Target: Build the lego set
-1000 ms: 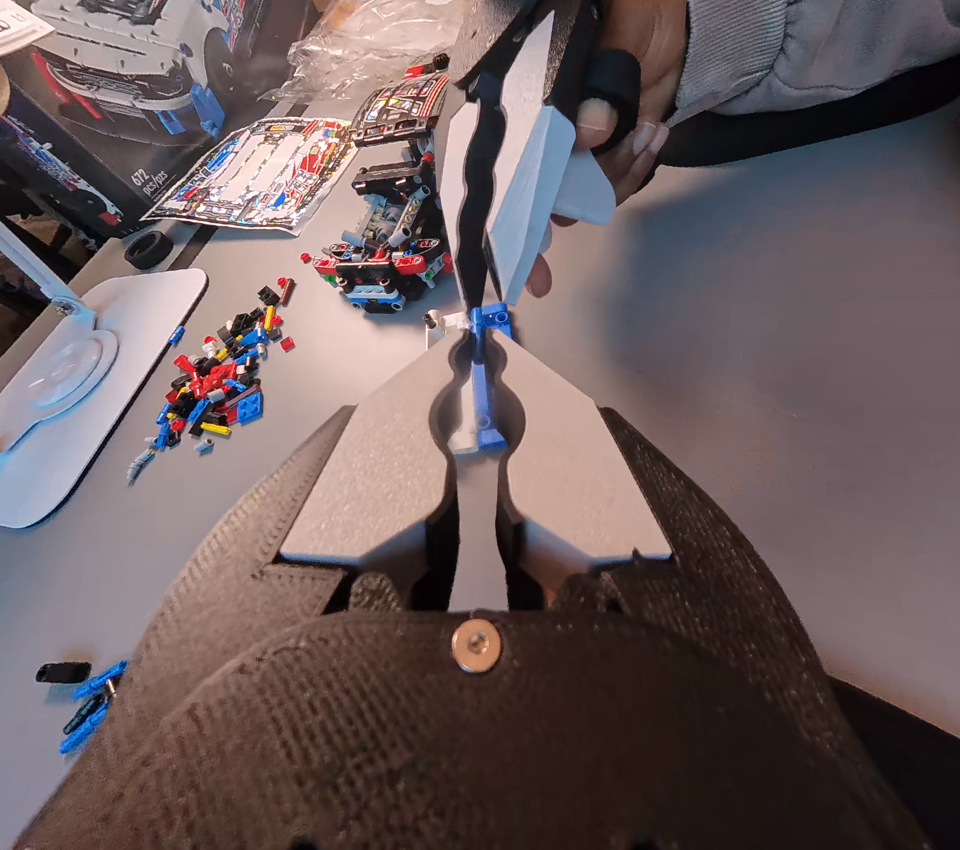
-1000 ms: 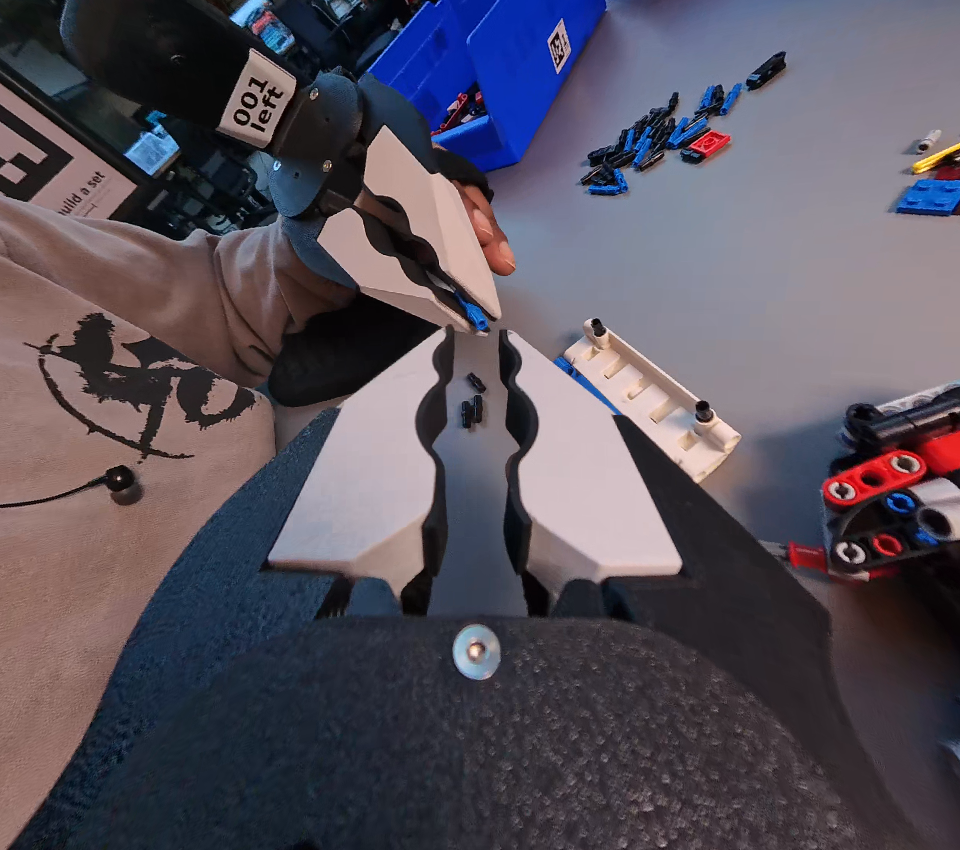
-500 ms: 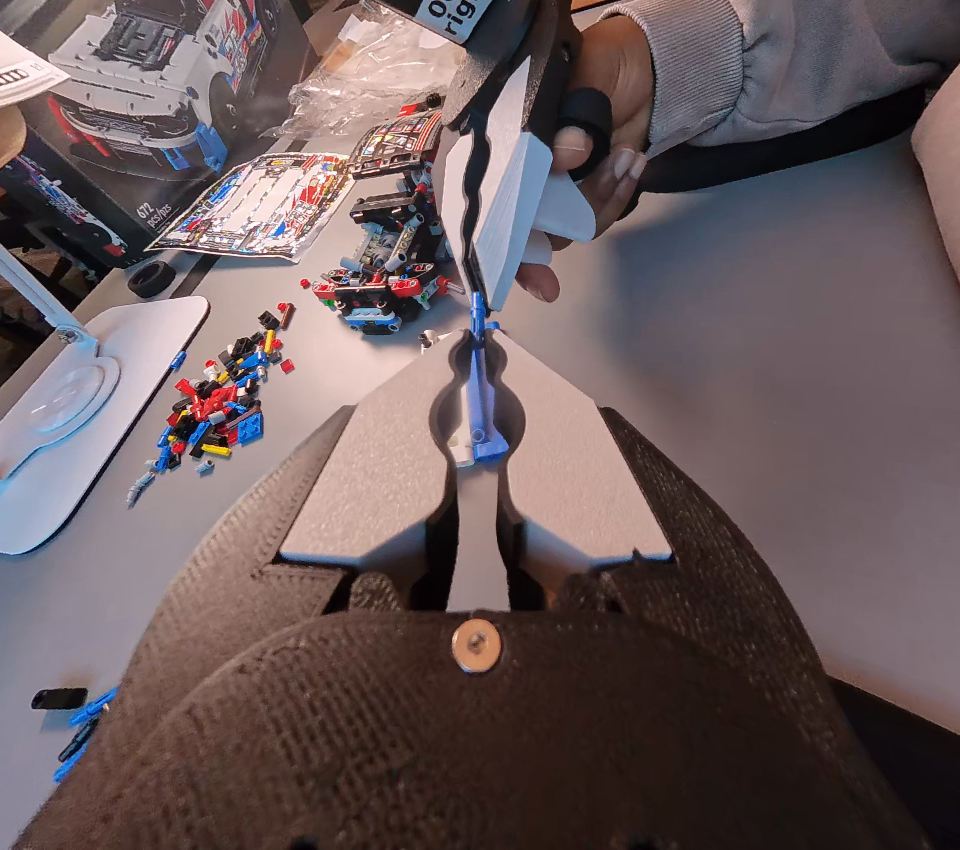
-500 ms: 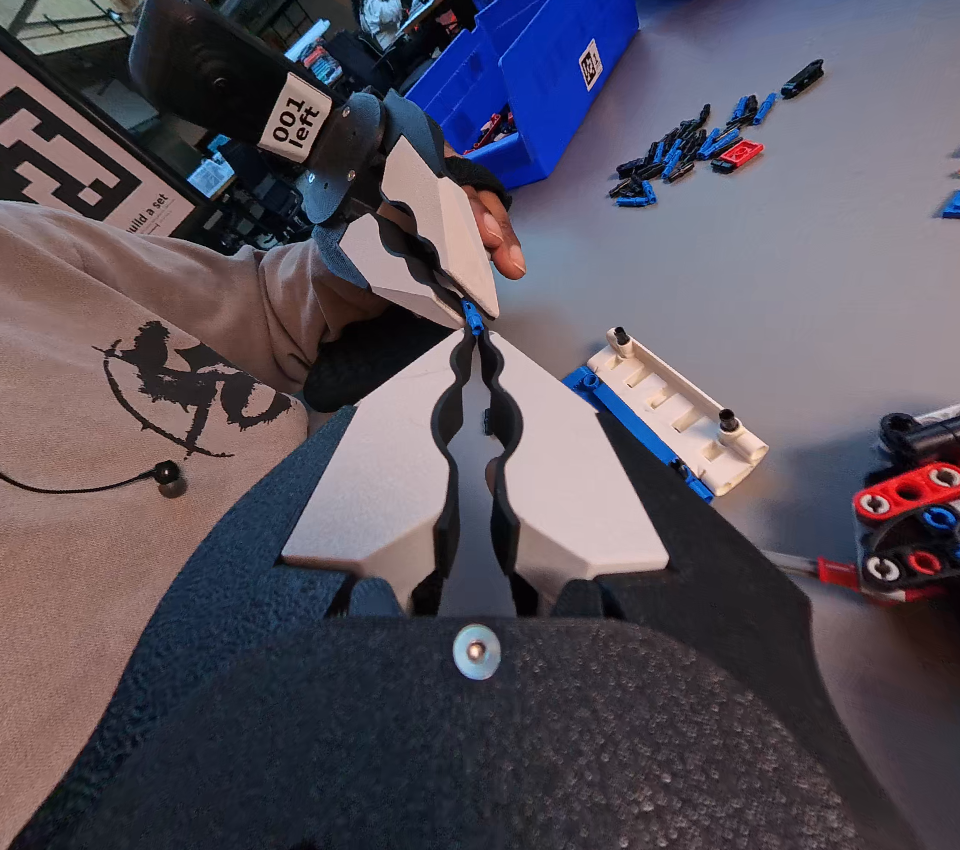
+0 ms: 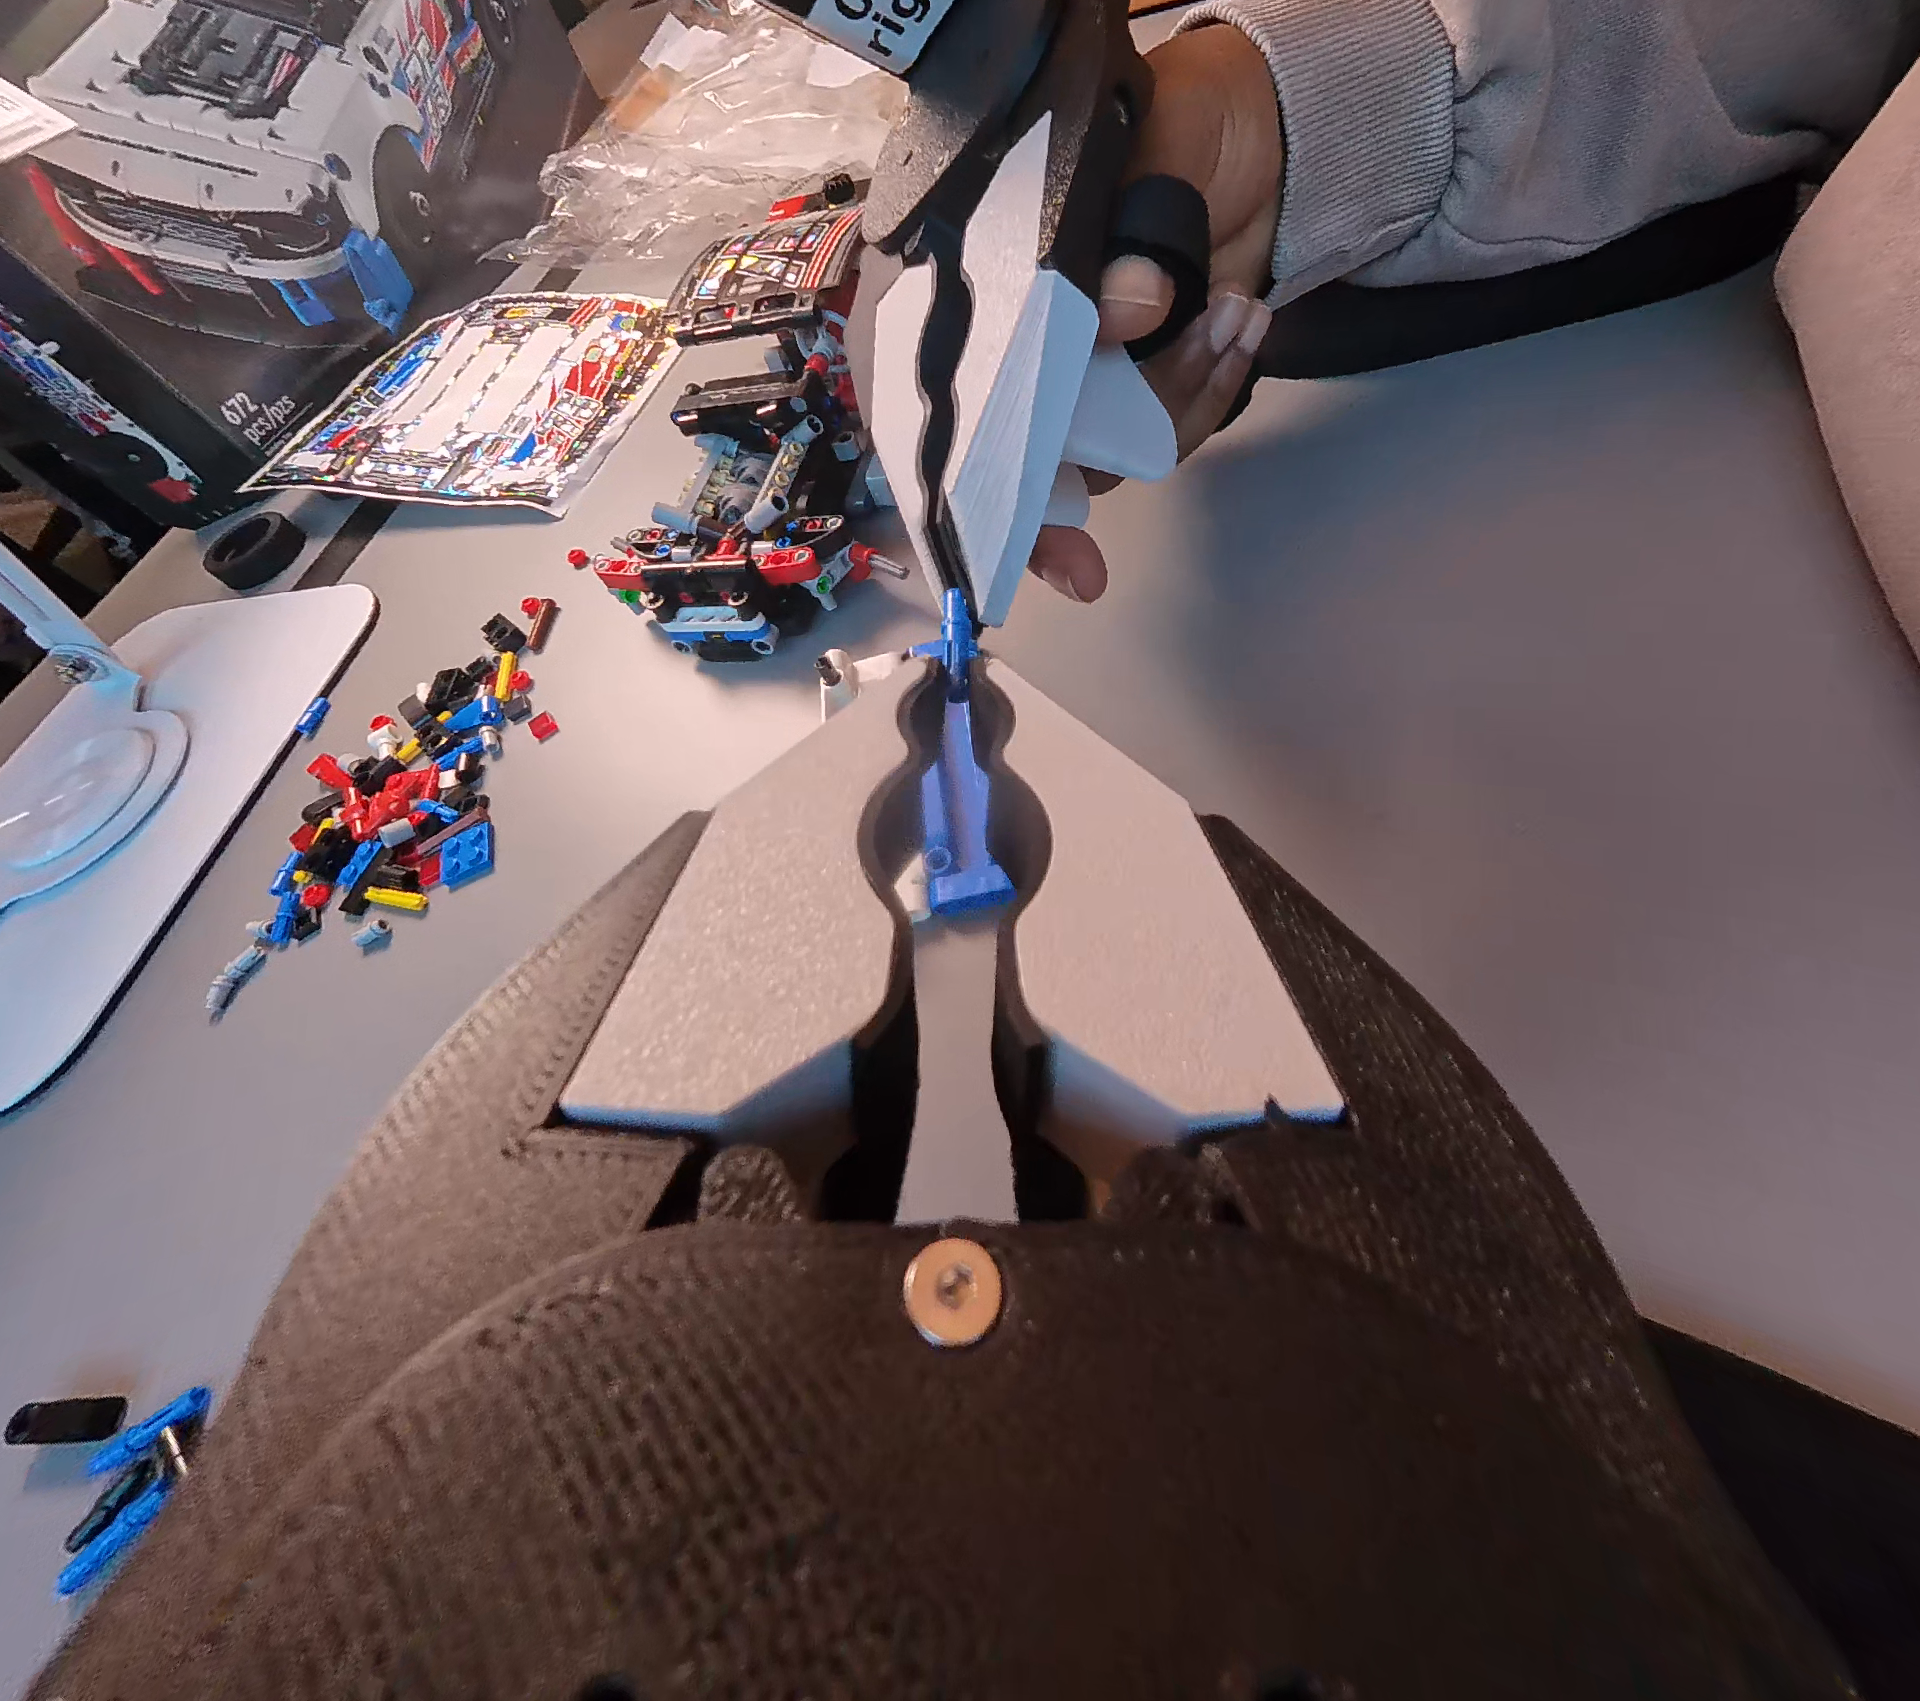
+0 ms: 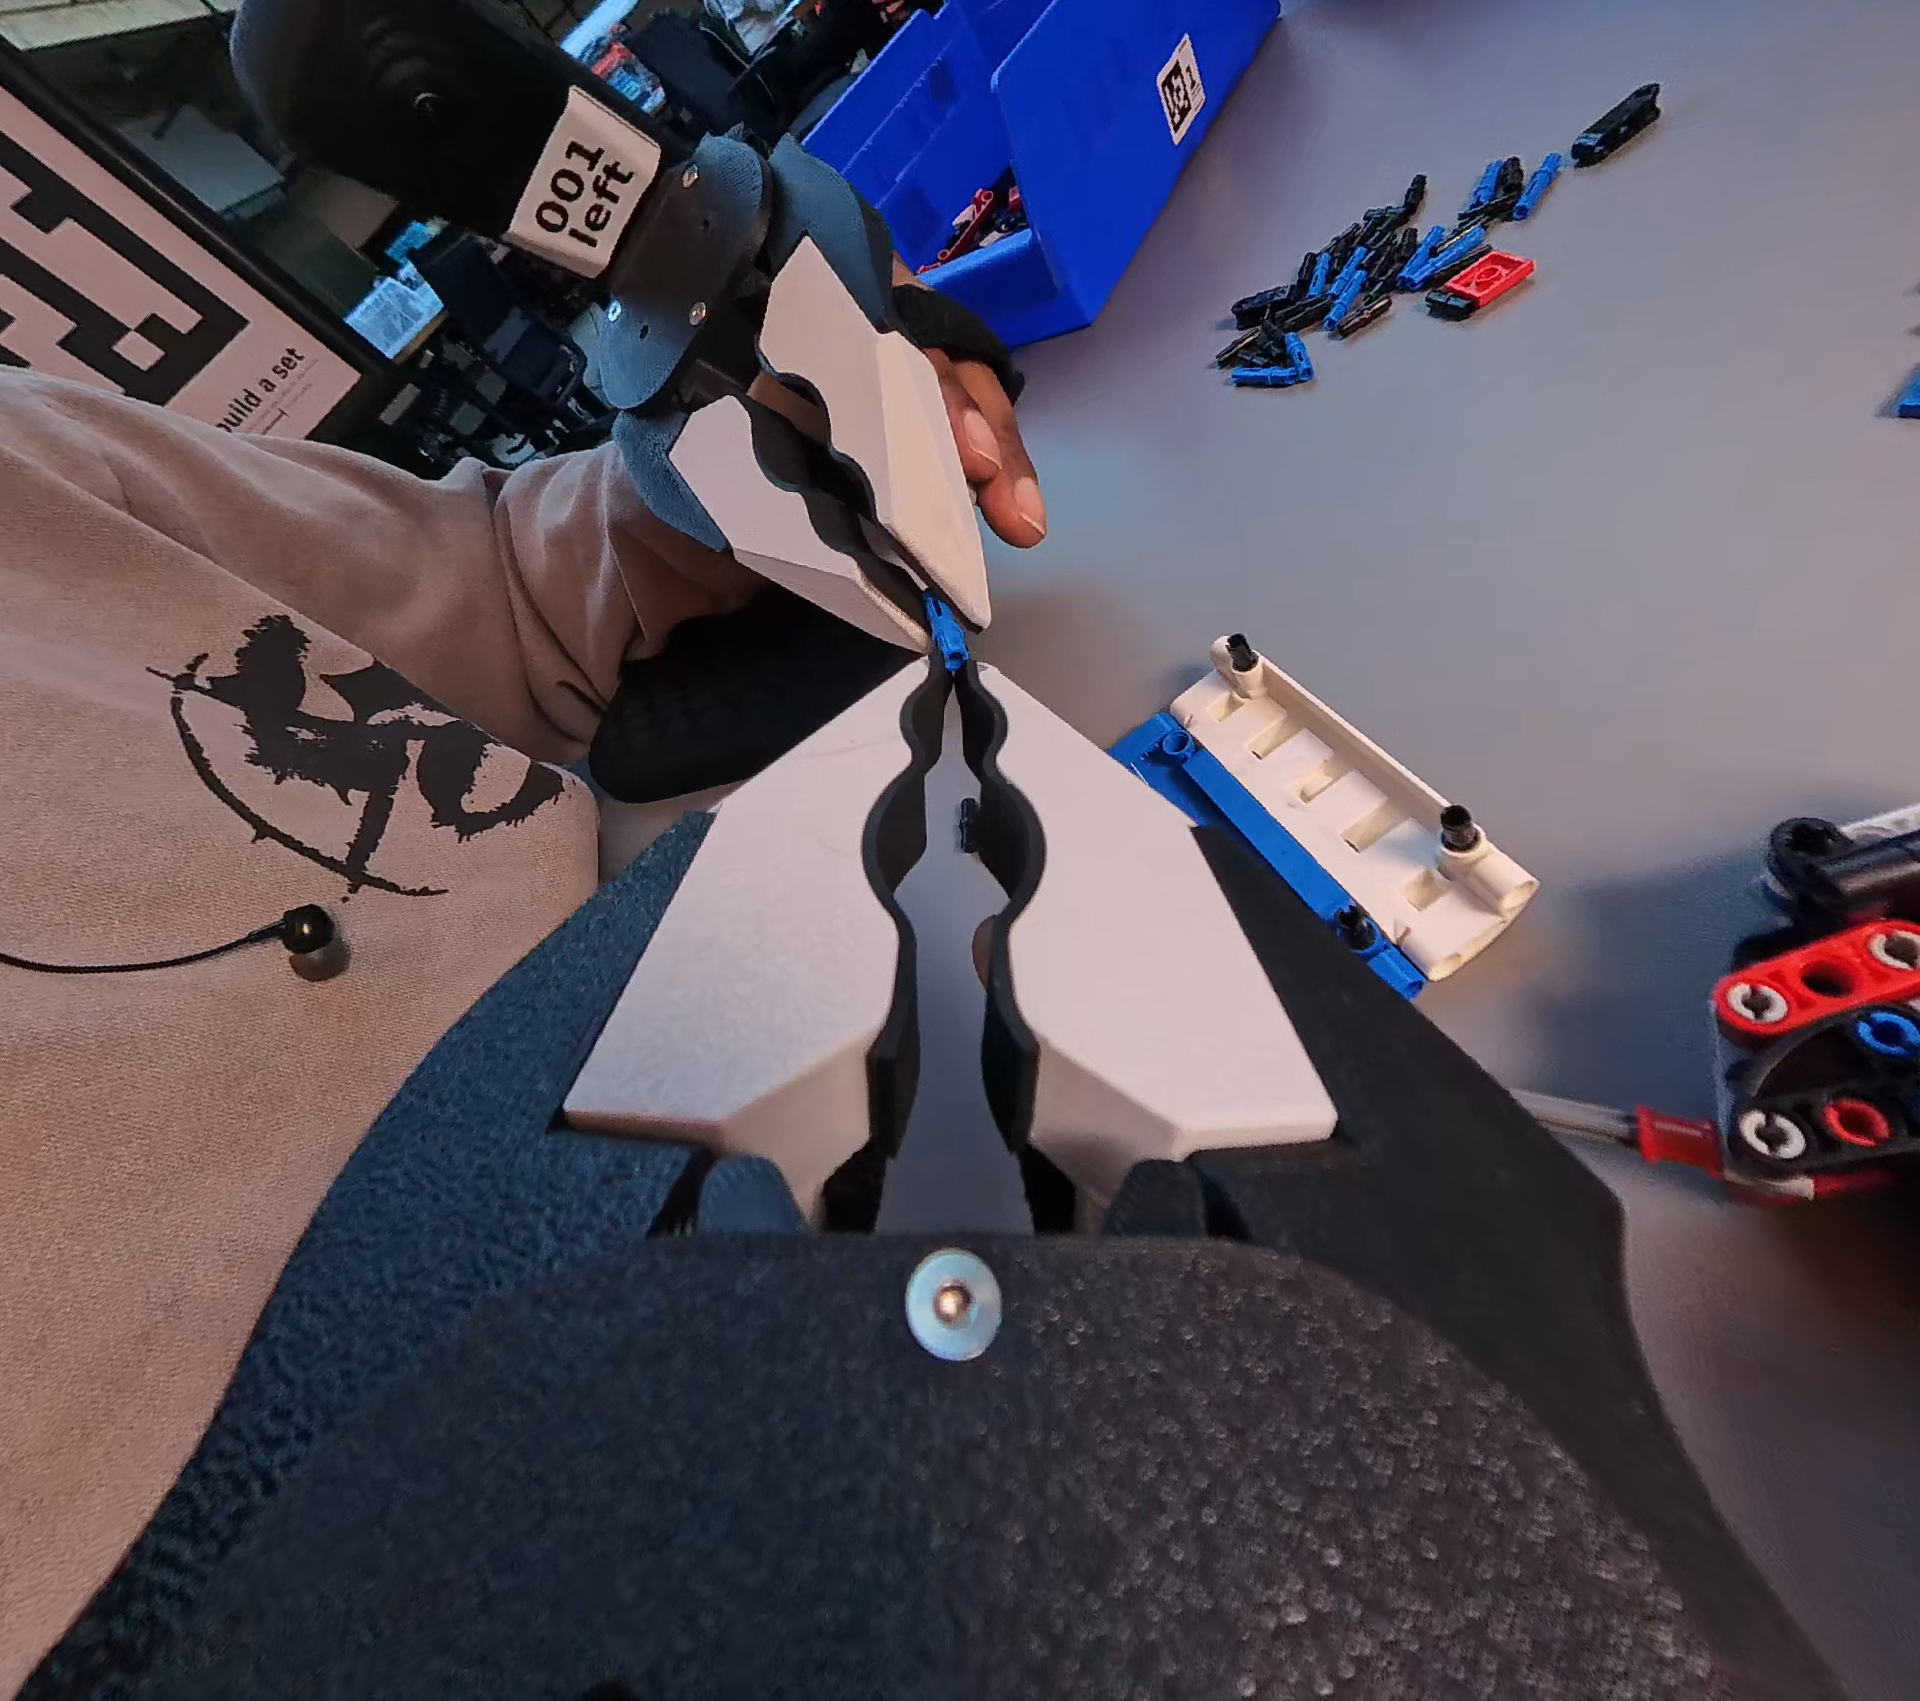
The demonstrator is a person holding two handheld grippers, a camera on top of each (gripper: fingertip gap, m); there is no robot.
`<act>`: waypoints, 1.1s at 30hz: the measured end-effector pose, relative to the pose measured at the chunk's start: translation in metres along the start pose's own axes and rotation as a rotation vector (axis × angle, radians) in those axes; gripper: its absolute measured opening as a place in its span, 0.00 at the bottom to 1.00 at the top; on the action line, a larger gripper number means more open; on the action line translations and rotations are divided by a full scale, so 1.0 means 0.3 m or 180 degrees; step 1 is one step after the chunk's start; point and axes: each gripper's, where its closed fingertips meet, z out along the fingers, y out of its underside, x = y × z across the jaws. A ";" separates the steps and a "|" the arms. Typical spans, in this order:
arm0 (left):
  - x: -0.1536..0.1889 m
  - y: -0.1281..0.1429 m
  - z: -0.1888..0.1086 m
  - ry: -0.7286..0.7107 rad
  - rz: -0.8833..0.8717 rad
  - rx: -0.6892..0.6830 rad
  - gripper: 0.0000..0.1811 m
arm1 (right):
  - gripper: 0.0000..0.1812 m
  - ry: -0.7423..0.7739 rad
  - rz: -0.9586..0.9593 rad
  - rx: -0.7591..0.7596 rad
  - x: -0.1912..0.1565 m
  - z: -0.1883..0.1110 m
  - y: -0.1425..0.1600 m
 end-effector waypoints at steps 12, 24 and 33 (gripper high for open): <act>-0.049 0.241 -0.049 0.0204 -0.0678 -0.0882 0.01 | 0.39 0.0712 -0.2357 -0.2624 0.198 0.004 0.100; -0.001 0.224 -0.018 0.0430 -0.0909 -0.0780 0.01 | 0.27 0.0688 -0.2210 -0.2923 0.184 -0.045 0.206; 0.028 0.215 0.026 0.0495 -0.0911 -0.0819 0.01 | 0.27 0.0846 -0.2085 -0.2432 0.135 -0.056 0.236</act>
